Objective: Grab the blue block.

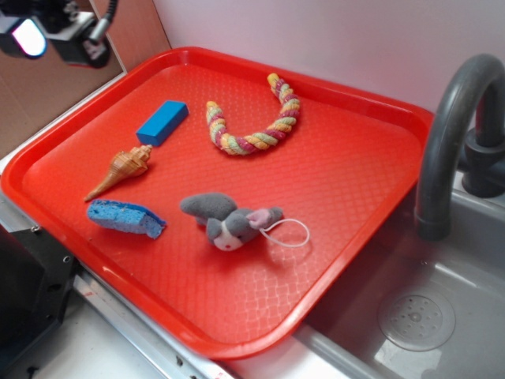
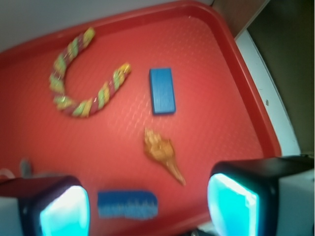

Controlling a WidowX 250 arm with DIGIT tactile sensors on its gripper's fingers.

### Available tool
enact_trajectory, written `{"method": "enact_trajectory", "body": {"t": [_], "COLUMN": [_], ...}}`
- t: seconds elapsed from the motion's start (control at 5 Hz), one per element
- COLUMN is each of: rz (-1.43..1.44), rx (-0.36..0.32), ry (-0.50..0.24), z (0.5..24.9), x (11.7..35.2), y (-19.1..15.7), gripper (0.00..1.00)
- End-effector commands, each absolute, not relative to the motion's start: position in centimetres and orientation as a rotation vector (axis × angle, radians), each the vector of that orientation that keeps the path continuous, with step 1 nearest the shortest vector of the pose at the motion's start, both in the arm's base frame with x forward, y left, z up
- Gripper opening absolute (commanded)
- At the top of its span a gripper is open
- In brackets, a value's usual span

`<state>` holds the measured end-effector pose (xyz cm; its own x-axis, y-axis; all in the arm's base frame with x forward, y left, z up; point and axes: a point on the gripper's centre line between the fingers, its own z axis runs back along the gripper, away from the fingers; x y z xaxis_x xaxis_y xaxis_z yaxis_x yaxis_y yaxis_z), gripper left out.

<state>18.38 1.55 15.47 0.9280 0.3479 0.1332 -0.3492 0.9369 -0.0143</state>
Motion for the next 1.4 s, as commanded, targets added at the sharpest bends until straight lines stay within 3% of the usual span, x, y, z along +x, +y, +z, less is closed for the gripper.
{"method": "enact_trajectory", "body": {"t": [0.0,0.6,0.8,1.0,1.2], "rz": [0.356,0.351,0.321,0.261,0.229], "rx": [0.000,-0.066,-0.071,-0.145,-0.168], "ry": [-0.164,-0.140,-0.111,-0.089,-0.068], "z": [12.0,7.0,5.4,3.8,2.8], "x": [21.9,26.7,27.8,28.4,28.2], "y": [4.4,9.0,8.9,8.0,7.3], "gripper": [1.00,1.00,1.00,1.00,1.00]}}
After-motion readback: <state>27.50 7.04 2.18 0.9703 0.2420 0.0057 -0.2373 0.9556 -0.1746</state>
